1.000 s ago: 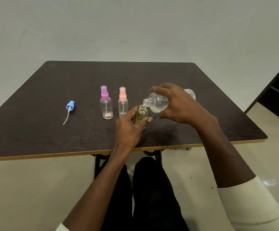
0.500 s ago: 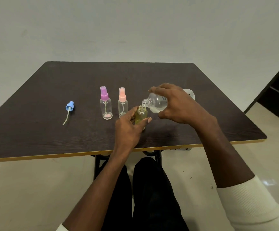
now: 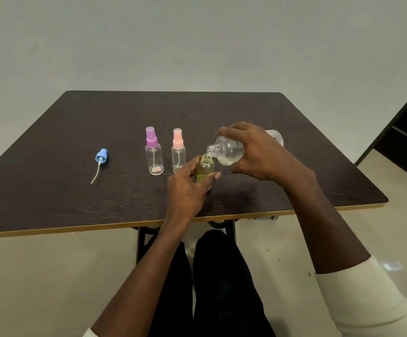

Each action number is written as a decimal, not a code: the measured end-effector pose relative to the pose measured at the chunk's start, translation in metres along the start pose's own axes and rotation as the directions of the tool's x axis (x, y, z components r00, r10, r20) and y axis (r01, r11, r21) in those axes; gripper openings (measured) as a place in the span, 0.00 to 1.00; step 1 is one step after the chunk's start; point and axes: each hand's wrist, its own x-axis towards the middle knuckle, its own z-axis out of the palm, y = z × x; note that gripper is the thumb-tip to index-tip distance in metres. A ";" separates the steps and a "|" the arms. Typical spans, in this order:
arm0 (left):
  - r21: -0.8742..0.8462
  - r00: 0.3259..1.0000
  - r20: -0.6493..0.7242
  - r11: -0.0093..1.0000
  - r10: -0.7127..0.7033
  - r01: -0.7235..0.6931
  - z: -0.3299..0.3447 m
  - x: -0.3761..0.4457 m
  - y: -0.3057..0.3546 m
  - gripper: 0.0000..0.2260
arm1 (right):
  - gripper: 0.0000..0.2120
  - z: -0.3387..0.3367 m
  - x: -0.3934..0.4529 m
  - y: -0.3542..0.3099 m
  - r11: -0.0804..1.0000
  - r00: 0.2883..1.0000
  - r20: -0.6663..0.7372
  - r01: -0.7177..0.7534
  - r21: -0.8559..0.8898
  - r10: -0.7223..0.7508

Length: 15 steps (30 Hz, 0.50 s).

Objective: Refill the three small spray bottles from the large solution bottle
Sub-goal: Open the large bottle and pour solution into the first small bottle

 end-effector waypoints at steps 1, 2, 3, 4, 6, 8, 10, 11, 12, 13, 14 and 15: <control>0.001 1.000 0.000 1.000 -0.001 0.001 0.000 0.000 0.000 0.20 | 0.37 0.000 0.000 0.000 1.000 1.000 0.000 0.001 0.001 -0.001; 0.001 1.000 0.000 1.000 -0.004 0.004 0.000 0.000 -0.001 0.20 | 0.37 0.000 0.000 0.000 1.000 1.000 0.000 0.002 0.001 -0.002; -0.001 1.000 0.000 1.000 -0.008 0.008 0.000 0.000 -0.001 0.20 | 0.37 0.000 0.000 0.000 1.000 1.000 0.001 0.003 0.001 -0.003; -0.003 1.000 -0.001 1.000 -0.010 0.010 0.000 0.000 -0.002 0.20 | 0.37 0.000 0.000 0.000 1.000 1.000 0.002 0.003 0.001 -0.003; -0.002 1.000 -0.003 1.000 -0.010 0.010 0.000 0.000 -0.002 0.21 | 0.37 0.000 0.000 0.000 1.000 1.000 0.003 0.004 0.002 -0.004; 0.000 1.000 -0.004 1.000 -0.007 0.007 0.000 0.000 -0.001 0.21 | 0.37 0.000 0.000 -0.001 1.000 1.000 0.002 0.006 0.003 -0.006; -0.002 1.000 -0.002 1.000 -0.004 0.004 0.000 0.000 0.000 0.20 | 0.37 -0.001 0.000 -0.001 1.000 1.000 0.004 0.004 0.003 -0.004; 0.000 1.000 -0.004 1.000 -0.003 0.003 0.000 0.000 0.000 0.20 | 0.37 -0.001 0.000 -0.001 1.000 1.000 0.005 0.003 0.004 -0.003; 0.005 1.000 -0.006 1.000 0.000 0.000 0.000 0.000 0.000 0.20 | 0.37 -0.001 0.000 -0.001 1.000 1.000 0.006 0.004 0.004 -0.004; 0.010 1.000 -0.008 1.000 0.004 -0.004 0.000 0.000 0.000 0.20 | 0.37 -0.001 0.000 -0.001 1.000 1.000 0.006 0.004 0.004 -0.004; 0.013 1.000 -0.010 1.000 0.005 -0.005 0.000 0.000 -0.001 0.20 | 0.37 -0.001 0.000 -0.001 1.000 1.000 0.005 0.005 0.003 -0.005; 0.013 1.000 -0.011 1.000 0.003 -0.003 0.000 0.000 -0.002 0.20 | 0.37 -0.001 0.000 -0.001 1.000 1.000 0.004 0.005 0.002 -0.005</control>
